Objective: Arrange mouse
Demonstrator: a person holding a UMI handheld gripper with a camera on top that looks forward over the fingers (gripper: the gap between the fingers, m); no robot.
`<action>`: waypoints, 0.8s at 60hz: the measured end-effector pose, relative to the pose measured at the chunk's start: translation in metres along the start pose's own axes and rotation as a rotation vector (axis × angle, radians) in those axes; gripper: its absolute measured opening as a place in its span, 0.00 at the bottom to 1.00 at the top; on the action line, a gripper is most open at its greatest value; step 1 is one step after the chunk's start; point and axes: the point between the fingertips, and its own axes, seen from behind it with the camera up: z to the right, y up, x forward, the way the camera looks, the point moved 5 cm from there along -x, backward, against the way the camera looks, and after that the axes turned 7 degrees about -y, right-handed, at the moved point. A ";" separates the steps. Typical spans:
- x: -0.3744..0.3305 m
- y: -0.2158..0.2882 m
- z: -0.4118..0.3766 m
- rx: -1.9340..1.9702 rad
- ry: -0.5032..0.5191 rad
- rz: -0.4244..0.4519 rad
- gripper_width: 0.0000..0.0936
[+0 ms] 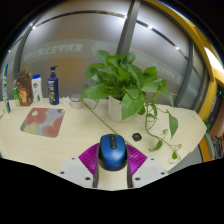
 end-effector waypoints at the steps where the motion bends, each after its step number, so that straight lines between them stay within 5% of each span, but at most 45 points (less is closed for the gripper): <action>1: 0.000 0.007 -0.004 0.001 -0.002 0.017 0.41; 20: -0.019 0.134 -0.174 -0.016 0.145 0.138 0.41; 33: 0.047 0.119 -0.311 -0.077 0.309 0.010 0.41; 48: 0.109 0.070 -0.373 -0.087 0.345 -0.132 0.45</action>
